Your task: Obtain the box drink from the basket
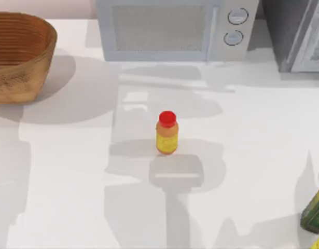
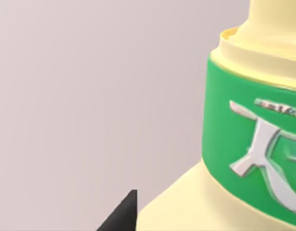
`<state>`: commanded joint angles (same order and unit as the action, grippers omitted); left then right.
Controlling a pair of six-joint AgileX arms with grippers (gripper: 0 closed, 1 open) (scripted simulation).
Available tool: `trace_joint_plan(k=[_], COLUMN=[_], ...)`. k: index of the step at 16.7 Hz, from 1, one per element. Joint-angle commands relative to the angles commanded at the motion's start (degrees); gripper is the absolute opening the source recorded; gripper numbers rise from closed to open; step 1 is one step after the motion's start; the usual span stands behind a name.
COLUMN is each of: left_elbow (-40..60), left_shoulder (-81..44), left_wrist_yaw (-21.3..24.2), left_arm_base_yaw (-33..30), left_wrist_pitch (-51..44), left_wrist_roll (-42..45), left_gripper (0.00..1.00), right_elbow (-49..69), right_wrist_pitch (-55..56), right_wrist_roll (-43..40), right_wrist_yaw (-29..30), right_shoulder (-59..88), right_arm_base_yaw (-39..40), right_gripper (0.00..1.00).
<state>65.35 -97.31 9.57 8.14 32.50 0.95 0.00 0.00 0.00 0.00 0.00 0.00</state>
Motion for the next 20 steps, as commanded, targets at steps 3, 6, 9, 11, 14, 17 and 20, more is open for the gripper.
trace_joint_plan(k=[3, 6, 9, 11, 14, 17, 20], left_elbow=[-1.65, -6.63, -13.68, -19.65, -29.67, -40.04, -50.24], left_shoulder=[1.38, 7.67, 18.90, 28.57, 45.03, 61.82, 77.06], left_wrist_yaw=[-0.31, -1.38, -2.79, -3.88, -5.63, -7.25, -8.48], left_arm_base_yaw=[0.02, -0.14, -0.66, -1.19, -2.20, -3.51, -5.03], left_wrist_pitch=[-1.00, -3.78, -7.37, -10.18, -14.97, -20.11, -25.07], left_wrist_roll=[-0.20, -0.65, -0.97, -1.01, -0.99, -0.92, -0.84], left_gripper=[0.00, 0.00, 0.00, 0.00, 0.00, 0.00, 0.00], right_elbow=[0.00, 0.00, 0.00, 0.00, 0.00, 0.00, 0.00], right_wrist_pitch=[0.00, 0.00, 0.00, 0.00, 0.00, 0.00, 0.00], right_wrist_roll=[0.00, 0.00, 0.00, 0.00, 0.00, 0.00, 0.00], right_wrist_yaw=[0.00, 0.00, 0.00, 0.00, 0.00, 0.00, 0.00], right_shoulder=[0.00, 0.00, 0.00, 0.00, 0.00, 0.00, 0.00], right_arm_base_yaw=[0.00, 0.00, 0.00, 0.00, 0.00, 0.00, 0.00], right_gripper=[1.00, 1.00, 1.00, 1.00, 1.00, 1.00, 1.00])
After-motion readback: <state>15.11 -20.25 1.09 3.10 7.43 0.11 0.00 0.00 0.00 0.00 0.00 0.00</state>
